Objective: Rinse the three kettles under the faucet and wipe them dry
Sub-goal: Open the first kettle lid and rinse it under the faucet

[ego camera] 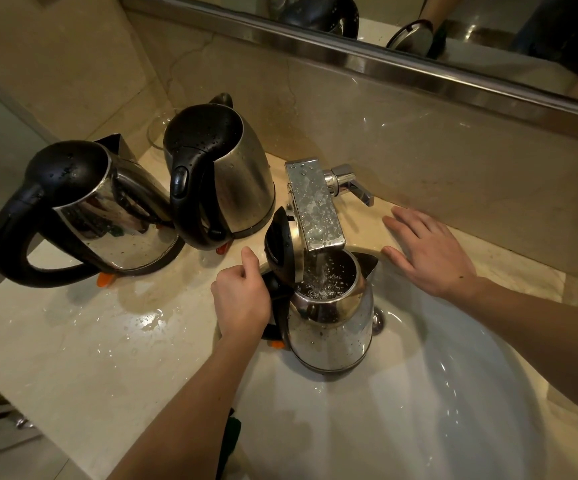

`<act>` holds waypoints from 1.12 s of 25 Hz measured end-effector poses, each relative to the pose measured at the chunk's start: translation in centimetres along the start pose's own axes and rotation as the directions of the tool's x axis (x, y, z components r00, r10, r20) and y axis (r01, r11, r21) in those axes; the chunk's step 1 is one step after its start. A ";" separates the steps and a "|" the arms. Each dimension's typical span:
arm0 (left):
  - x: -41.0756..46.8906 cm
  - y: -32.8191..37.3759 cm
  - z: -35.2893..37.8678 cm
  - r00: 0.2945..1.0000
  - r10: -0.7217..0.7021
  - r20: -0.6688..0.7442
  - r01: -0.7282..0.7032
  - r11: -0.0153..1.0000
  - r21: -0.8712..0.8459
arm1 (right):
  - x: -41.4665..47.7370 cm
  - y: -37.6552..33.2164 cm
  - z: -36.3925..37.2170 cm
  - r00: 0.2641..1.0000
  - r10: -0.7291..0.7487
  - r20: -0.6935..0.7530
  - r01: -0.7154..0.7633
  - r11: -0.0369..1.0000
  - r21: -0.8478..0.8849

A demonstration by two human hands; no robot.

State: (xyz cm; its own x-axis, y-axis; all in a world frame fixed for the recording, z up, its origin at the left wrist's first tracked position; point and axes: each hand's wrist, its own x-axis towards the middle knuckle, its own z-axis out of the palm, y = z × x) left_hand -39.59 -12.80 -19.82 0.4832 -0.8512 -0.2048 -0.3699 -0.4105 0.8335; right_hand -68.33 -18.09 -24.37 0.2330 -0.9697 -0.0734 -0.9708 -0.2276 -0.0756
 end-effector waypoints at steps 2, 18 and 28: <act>0.0 0.0 0.0 1.000 0.001 -0.001 -0.001 1.000 -0.001 | 0.0 0.1 0.0 1.000 0.002 0.000 -0.002 1.000 -0.005; -0.1 0.1 -0.2 1.000 -0.006 0.007 0.006 1.000 0.006 | 0.0 -0.1 -0.1 1.000 0.006 0.001 -0.006 1.000 0.011; -0.3 0.3 -0.2 0.999 0.005 0.045 -0.006 1.000 0.016 | 0.0 0.0 -0.2 1.000 0.006 0.027 -0.007 0.999 0.039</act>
State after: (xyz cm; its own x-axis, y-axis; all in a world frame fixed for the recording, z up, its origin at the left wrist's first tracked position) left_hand -39.70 -12.60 -19.42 0.4450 -0.8672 -0.2235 -0.3857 -0.4108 0.8261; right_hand -68.36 -18.07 -24.15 0.2285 -0.9684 -0.1003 -0.9695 -0.2170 -0.1140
